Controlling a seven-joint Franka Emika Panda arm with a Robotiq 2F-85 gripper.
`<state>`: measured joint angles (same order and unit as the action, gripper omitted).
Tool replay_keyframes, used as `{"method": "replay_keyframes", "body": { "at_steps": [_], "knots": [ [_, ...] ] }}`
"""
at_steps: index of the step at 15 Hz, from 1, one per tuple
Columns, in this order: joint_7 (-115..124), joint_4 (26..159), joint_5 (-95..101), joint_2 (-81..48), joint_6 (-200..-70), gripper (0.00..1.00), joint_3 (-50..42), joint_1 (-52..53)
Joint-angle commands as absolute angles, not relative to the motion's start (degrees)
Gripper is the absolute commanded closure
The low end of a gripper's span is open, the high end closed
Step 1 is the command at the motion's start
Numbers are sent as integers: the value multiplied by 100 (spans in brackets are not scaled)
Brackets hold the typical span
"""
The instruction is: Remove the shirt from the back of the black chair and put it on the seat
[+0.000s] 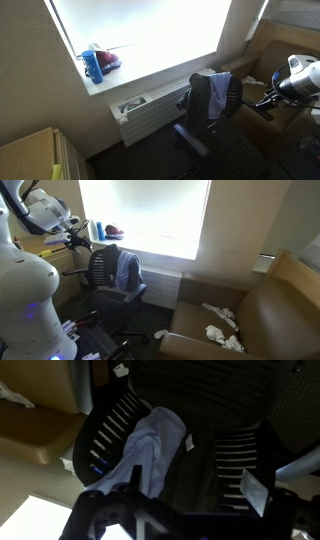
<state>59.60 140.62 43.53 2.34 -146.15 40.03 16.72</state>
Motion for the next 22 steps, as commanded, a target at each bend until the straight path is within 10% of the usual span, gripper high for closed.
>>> {"method": "replay_keyframes", "body": {
  "at_steps": [1,8,22],
  "knots": [
    [7425,13729,5972,10,-14515,0,4087,1389],
    [9710,12378,9387,-1526,-13057,0,3743,2159],
    [9384,11645,9012,-3197,-13858,0,2795,2438]
  ]
}}
